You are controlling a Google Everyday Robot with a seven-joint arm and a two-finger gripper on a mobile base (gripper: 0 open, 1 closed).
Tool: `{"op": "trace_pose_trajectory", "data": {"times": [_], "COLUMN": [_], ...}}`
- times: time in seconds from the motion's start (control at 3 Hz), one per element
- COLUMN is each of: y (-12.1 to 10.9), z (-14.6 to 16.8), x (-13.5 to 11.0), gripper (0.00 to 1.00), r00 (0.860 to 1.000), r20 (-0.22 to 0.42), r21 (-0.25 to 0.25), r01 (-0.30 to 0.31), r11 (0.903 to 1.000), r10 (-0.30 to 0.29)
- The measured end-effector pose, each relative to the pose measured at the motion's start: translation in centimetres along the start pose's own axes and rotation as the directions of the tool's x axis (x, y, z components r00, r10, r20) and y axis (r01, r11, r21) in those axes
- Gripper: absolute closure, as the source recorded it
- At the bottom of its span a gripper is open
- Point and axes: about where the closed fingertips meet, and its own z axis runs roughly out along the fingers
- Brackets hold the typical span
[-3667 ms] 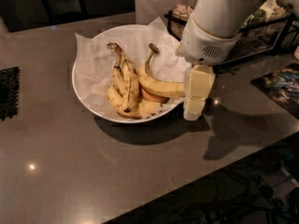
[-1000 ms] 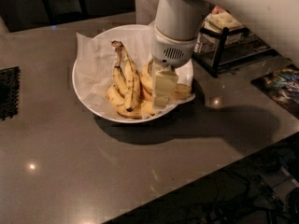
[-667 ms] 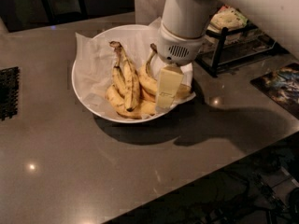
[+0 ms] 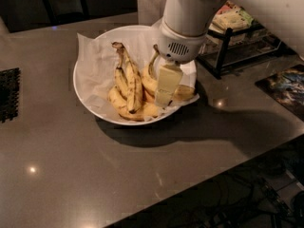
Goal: Pick banana from white bowl
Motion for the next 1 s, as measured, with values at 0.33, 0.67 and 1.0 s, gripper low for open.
{"op": "trace_pose_trajectory", "data": {"times": [0.33,0.67,1.0], "y": [0.0,0.0,0.0], "z": [0.8,2.3,4.0], "x": [-0.4,-0.6,0.1], "gripper": [0.23,0.23,0.23], "r00": [1.0,0.999,0.997], "r20": [-0.011,-0.034,-0.068], "r21": [-0.01,-0.034,-0.062], "r01": [-0.009,-0.013,-0.03], "r11": [0.9999,0.9993,0.9976], "r10": [0.009,0.012,0.026]}}
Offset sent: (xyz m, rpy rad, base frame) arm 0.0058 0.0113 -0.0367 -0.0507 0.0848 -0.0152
